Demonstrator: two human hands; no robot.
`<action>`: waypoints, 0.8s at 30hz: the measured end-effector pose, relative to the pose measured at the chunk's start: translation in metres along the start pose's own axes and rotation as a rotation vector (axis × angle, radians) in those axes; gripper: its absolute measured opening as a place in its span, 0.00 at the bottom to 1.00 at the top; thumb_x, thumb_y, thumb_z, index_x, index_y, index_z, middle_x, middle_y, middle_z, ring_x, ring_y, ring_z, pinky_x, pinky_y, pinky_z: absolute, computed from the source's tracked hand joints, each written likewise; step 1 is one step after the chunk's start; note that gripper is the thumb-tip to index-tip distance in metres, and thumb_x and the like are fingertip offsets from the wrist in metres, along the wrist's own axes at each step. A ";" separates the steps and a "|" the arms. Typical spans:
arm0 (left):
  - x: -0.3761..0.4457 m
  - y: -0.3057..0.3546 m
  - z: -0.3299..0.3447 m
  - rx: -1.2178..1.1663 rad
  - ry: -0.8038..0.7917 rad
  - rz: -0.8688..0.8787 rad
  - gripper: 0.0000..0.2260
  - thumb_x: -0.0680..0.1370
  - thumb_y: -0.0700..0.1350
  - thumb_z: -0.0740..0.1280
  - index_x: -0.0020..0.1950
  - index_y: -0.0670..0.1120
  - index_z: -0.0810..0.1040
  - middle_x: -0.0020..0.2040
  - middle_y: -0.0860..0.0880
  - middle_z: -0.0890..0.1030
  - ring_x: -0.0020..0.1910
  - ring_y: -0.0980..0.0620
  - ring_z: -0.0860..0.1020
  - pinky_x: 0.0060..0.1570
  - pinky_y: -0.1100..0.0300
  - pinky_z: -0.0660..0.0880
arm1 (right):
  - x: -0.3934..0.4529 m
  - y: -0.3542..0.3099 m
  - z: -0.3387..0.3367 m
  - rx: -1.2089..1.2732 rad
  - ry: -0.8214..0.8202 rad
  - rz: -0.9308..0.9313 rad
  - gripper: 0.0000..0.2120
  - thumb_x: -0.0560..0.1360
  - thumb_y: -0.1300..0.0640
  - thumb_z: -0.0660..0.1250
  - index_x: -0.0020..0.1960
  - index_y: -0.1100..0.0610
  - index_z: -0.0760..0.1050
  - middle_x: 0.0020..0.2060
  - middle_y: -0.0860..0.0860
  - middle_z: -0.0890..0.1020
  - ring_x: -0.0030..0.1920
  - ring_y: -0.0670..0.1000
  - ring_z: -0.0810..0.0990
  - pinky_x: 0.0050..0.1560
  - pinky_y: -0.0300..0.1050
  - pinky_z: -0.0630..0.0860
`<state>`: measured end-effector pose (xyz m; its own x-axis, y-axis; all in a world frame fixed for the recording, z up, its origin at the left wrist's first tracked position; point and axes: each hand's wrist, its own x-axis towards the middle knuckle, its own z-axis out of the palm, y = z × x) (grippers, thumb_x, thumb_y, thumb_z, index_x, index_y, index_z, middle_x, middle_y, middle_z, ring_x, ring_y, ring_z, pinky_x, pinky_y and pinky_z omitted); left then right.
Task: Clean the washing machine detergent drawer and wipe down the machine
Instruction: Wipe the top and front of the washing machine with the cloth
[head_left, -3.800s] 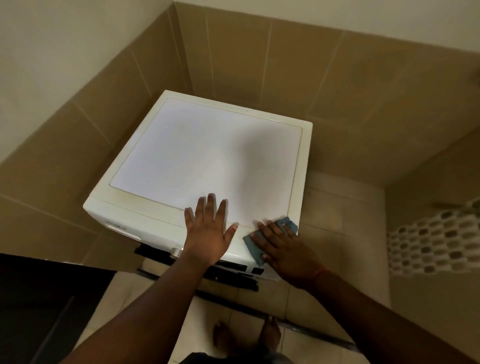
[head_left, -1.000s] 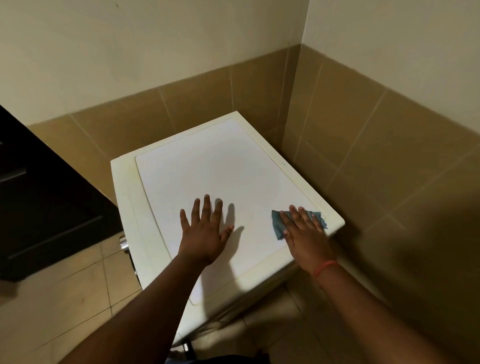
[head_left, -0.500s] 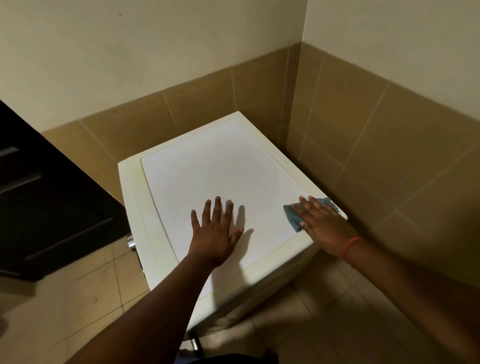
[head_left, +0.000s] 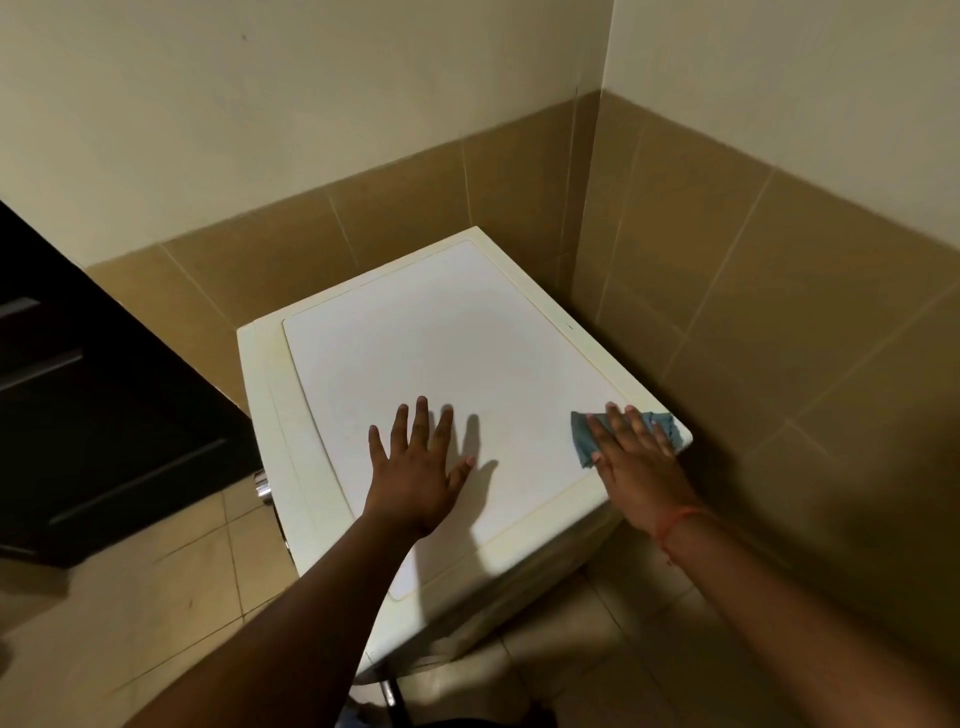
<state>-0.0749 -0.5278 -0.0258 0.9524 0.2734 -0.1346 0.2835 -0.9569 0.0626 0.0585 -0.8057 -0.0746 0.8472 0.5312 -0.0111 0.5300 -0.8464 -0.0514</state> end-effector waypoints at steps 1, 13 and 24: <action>0.000 -0.001 0.000 -0.001 -0.004 -0.003 0.33 0.79 0.67 0.39 0.80 0.54 0.37 0.81 0.46 0.38 0.79 0.43 0.37 0.74 0.36 0.39 | -0.003 0.002 -0.001 0.001 -0.010 -0.057 0.24 0.81 0.49 0.55 0.76 0.49 0.60 0.77 0.51 0.60 0.77 0.55 0.56 0.75 0.56 0.50; -0.005 -0.027 -0.005 -0.009 0.011 -0.038 0.33 0.79 0.67 0.38 0.80 0.54 0.39 0.81 0.45 0.39 0.79 0.42 0.38 0.74 0.36 0.40 | -0.039 -0.063 -0.010 0.031 0.047 -0.018 0.25 0.80 0.48 0.50 0.75 0.52 0.64 0.75 0.52 0.64 0.76 0.55 0.59 0.76 0.56 0.53; -0.027 -0.046 -0.001 -0.023 -0.015 -0.111 0.33 0.79 0.66 0.40 0.80 0.54 0.38 0.81 0.46 0.38 0.79 0.43 0.36 0.74 0.37 0.39 | -0.066 -0.122 -0.009 0.059 0.024 -0.004 0.27 0.79 0.48 0.47 0.76 0.53 0.62 0.76 0.53 0.63 0.77 0.57 0.57 0.76 0.59 0.51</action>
<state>-0.1133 -0.4913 -0.0245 0.9132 0.3763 -0.1566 0.3902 -0.9181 0.0692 -0.0615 -0.7378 -0.0586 0.8464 0.5324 0.0134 0.5305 -0.8405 -0.1105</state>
